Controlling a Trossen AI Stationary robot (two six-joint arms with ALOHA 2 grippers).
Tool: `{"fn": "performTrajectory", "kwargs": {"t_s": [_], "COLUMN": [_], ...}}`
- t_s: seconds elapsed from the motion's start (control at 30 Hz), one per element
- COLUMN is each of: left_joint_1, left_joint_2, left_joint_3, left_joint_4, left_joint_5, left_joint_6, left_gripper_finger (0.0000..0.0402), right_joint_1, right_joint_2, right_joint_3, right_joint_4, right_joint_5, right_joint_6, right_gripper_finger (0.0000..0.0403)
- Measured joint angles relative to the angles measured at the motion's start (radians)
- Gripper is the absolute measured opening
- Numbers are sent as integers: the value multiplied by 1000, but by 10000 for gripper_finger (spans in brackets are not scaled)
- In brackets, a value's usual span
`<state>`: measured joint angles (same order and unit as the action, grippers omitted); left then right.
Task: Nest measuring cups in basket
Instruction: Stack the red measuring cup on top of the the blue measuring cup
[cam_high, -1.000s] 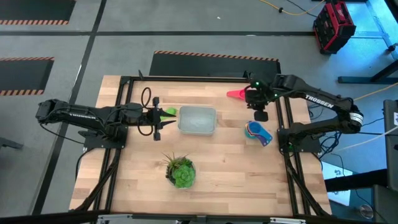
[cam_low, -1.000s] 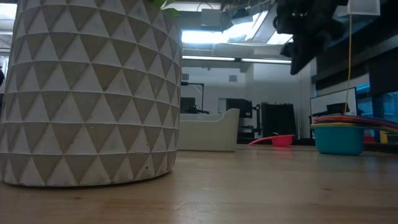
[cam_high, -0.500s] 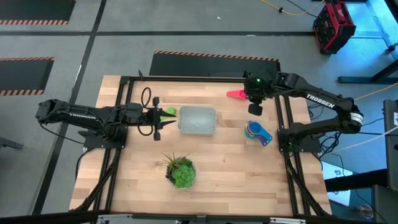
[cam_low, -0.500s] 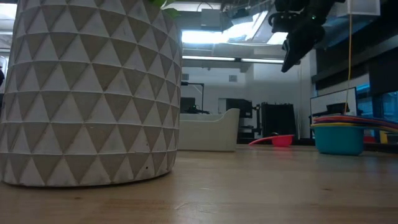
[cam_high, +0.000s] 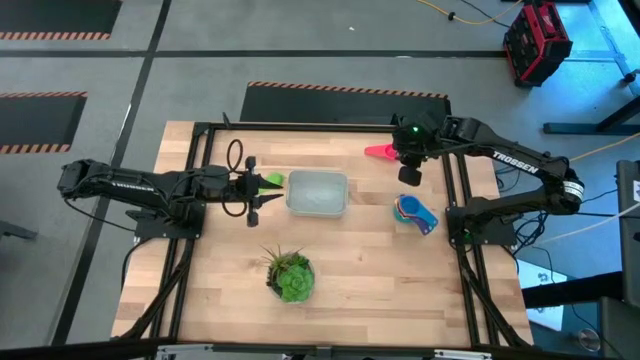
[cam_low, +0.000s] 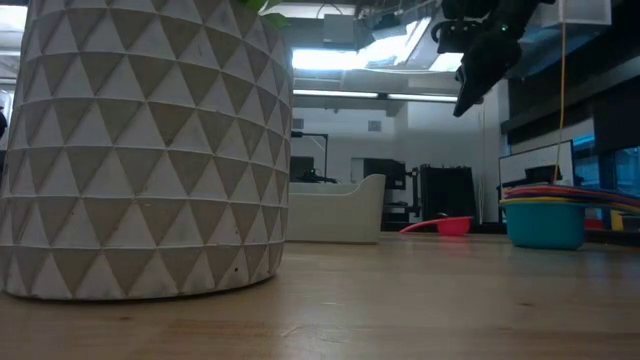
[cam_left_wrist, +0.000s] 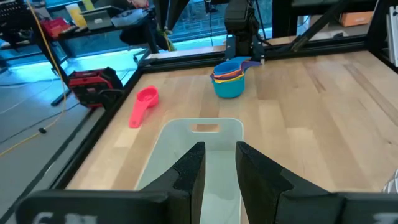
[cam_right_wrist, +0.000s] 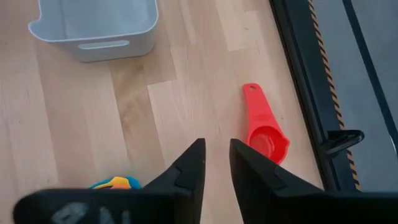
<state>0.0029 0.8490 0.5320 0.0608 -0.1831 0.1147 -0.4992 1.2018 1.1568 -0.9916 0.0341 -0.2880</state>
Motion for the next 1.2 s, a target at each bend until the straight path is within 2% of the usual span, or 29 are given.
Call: {"fn": "performTrajectory", "kwargs": {"t_s": [0.1, 0.27, 0.4, 0.47, 0.57, 0.73, 0.97, 1.2], "left_joint_1": [0, 1, 1, 1, 1, 1, 1, 1], "left_joint_2": [0, 0, 0, 0, 0, 0, 0, 0], "left_joint_3": [0, 0, 0, 0, 0, 0, 0, 0], "left_joint_4": [0, 0, 0, 0, 0, 0, 0, 0], "left_joint_5": [0, 1, 1, 2, 2, 2, 2, 2], "left_joint_6": [2, 0, 0, 0, 0, 0, 0, 0], "left_gripper_finger": [82, 82, 82, 82, 82, 82, 82, 82], "right_joint_1": [0, 0, 0, -4, -30, -118, -251, -315], "right_joint_2": [0, 0, 0, 0, 0, 8, 82, 203], "right_joint_3": [0, 0, 0, 0, 0, 0, -1, -1], "right_joint_4": [0, 0, 10, 24, 57, 58, 57, 58], "right_joint_5": [1, 29, 158, 240, 296, 286, 231, 202], "right_joint_6": [22, 23, 33, 125, 298, 489, 573, 600], "right_gripper_finger": [104, 163, 207, 218, 224, 221, 222, 218]}}
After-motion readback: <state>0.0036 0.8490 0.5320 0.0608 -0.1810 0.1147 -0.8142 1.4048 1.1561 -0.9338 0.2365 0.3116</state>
